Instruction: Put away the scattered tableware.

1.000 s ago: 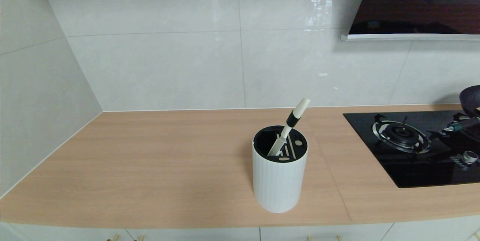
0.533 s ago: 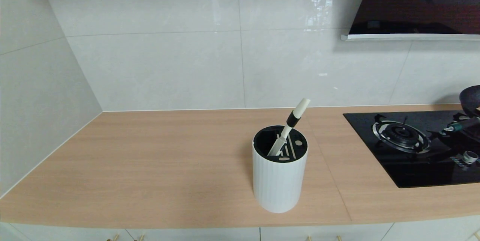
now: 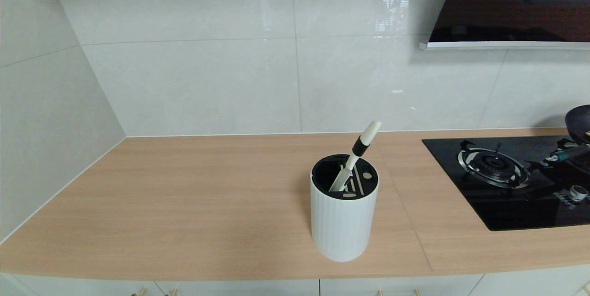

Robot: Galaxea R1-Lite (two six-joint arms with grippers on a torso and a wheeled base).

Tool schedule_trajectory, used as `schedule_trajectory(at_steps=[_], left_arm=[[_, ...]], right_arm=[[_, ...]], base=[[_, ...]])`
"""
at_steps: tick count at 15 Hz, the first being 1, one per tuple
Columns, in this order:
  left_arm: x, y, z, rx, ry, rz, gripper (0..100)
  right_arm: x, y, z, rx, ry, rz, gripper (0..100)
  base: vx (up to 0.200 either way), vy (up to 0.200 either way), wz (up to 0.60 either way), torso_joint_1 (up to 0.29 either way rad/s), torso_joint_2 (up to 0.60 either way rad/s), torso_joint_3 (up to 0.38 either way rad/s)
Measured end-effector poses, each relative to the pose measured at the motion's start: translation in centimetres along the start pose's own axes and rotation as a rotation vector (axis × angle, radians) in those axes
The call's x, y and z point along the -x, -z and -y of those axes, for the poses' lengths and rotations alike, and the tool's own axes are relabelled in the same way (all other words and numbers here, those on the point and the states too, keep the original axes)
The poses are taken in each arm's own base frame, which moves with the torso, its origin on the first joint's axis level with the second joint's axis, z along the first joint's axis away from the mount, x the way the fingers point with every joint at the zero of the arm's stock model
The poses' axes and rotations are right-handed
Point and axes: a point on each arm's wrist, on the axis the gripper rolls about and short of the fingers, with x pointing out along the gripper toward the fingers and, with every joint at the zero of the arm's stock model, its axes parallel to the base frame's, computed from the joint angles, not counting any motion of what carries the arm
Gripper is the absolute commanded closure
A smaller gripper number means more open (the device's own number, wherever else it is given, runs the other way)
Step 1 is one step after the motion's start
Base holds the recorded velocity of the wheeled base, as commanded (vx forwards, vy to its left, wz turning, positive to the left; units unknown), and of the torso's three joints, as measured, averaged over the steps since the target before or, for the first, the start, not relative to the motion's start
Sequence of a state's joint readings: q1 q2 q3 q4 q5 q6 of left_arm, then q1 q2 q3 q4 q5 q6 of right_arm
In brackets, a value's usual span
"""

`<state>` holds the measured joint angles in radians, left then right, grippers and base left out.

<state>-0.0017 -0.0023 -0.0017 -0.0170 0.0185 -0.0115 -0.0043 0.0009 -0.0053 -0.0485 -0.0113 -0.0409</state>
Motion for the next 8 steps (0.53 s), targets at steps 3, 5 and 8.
schedule_trajectory(at_steps=[3,5,8], left_arm=[[0.0,0.0,0.0,0.0,0.0,0.0,0],[0.0,0.0,0.0,0.0,0.0,0.0,0],[0.0,0.0,0.0,0.0,0.0,0.0,0]], right_arm=[[-0.01,0.13,-0.17,0.005,-0.072,-0.002,0],[-0.02,0.13,-0.14,-0.064,-0.06,-0.002,0],[-0.03,0.15,0.04,-0.113,0.02,-0.004,0]], base=[[0.0,0.0,0.0,0.0,0.0,0.0],[0.0,0.0,0.0,0.0,0.0,0.0],[0.0,0.0,0.0,0.0,0.0,0.0]])
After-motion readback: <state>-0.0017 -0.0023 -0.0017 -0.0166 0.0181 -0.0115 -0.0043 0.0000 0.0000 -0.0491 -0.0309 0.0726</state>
